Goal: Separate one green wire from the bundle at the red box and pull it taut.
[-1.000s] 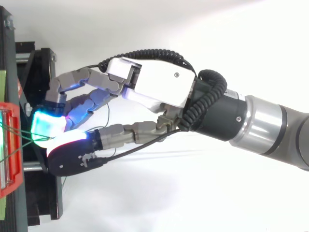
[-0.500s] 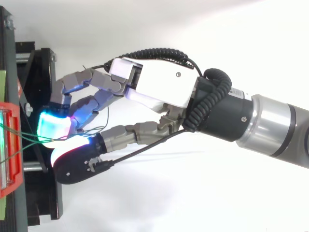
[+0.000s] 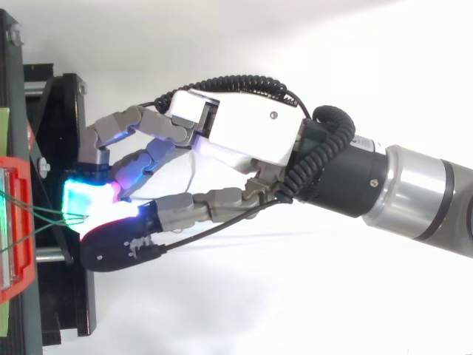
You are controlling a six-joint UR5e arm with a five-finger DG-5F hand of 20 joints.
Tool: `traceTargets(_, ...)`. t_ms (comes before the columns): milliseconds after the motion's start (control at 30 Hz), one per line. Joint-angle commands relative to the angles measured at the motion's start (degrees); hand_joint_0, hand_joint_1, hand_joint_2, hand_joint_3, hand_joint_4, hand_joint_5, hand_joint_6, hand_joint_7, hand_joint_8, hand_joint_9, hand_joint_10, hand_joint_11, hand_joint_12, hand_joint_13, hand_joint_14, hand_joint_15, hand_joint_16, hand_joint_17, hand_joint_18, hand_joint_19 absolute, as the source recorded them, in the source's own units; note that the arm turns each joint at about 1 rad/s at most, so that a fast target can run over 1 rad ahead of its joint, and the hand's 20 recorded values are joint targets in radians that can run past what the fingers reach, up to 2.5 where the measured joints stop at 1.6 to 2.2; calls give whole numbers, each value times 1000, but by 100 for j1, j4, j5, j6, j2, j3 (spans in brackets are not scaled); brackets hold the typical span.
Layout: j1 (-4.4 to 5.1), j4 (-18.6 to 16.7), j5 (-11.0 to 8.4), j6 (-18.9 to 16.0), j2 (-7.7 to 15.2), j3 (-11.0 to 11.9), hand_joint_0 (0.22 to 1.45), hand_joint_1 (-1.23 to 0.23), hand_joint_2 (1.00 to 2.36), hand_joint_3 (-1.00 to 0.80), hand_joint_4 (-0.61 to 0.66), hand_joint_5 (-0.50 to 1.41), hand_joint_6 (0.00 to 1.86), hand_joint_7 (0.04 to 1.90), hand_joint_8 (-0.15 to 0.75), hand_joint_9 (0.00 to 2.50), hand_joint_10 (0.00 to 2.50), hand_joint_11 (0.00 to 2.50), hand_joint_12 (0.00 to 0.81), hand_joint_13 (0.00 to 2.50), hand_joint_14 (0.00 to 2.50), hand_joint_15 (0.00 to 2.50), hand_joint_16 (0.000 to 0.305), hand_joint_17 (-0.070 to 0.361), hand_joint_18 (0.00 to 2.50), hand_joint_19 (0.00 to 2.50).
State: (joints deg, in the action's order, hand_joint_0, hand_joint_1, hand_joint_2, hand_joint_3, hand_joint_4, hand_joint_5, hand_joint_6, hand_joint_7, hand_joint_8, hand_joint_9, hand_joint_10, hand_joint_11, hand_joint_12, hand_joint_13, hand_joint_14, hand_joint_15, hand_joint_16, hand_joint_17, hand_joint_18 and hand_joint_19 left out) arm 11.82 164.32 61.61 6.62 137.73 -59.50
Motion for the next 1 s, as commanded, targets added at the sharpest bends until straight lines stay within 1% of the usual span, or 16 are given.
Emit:
traceTargets(0, -5, 4, 9, -73, 0, 0, 617, -806, 1019, -172, -19, -174, 911, 1142, 264, 920, 20, 668, 344, 790, 14, 373, 47, 105, 738, 434)
traceTargets(167, 4, 127, 70, -134, -9, 0, 642, -835, 1019, -174, -51, -180, 921, 1151, 260, 916, 19, 671, 342, 801, 15, 371, 46, 105, 744, 434)
traceTargets(233, 13, 180, 79, -169, -9, 0, 676, -848, 1019, -218, -64, -184, 926, 1128, 254, 918, 19, 693, 341, 802, 15, 374, 46, 103, 757, 434)
traceTargets(300, 22, 285, 79, -222, -70, 0, 693, -850, 1018, -260, -65, -186, 927, 1107, 252, 919, 17, 686, 336, 806, 15, 376, 46, 103, 762, 432)
traceTargets(333, 22, 303, 79, -231, -88, 0, 704, -855, 1015, -301, -62, -187, 926, 1125, 251, 918, 17, 691, 335, 810, 16, 375, 45, 102, 767, 431)
traceTargets(367, 22, 399, 79, -222, -167, 0, 715, -867, 1014, -329, -68, -187, 927, 1128, 247, 922, 19, 699, 334, 813, 15, 377, 45, 102, 769, 431)
traceTargets(500, 22, 610, 79, -205, -264, 0, 728, -868, 1008, -406, -62, -186, 928, 1081, 242, 929, 19, 695, 332, 818, 17, 378, 45, 100, 781, 438)
traceTargets(633, 22, 804, 79, -222, -299, 0, 733, -863, 1003, -466, -45, -185, 925, 1054, 241, 938, 18, 711, 327, 825, 17, 384, 44, 100, 783, 445)
traceTargets(867, 22, 821, 79, -222, -308, 0, 704, -859, 1001, -482, 13, -175, 914, 1098, 248, 965, 20, 702, 326, 838, 16, 392, 44, 99, 793, 445)
traceTargets(967, 22, 821, 70, -222, -299, 0, 697, -857, 1000, -500, 17, -172, 912, 1102, 248, 970, 20, 706, 326, 848, 16, 395, 44, 99, 796, 456)
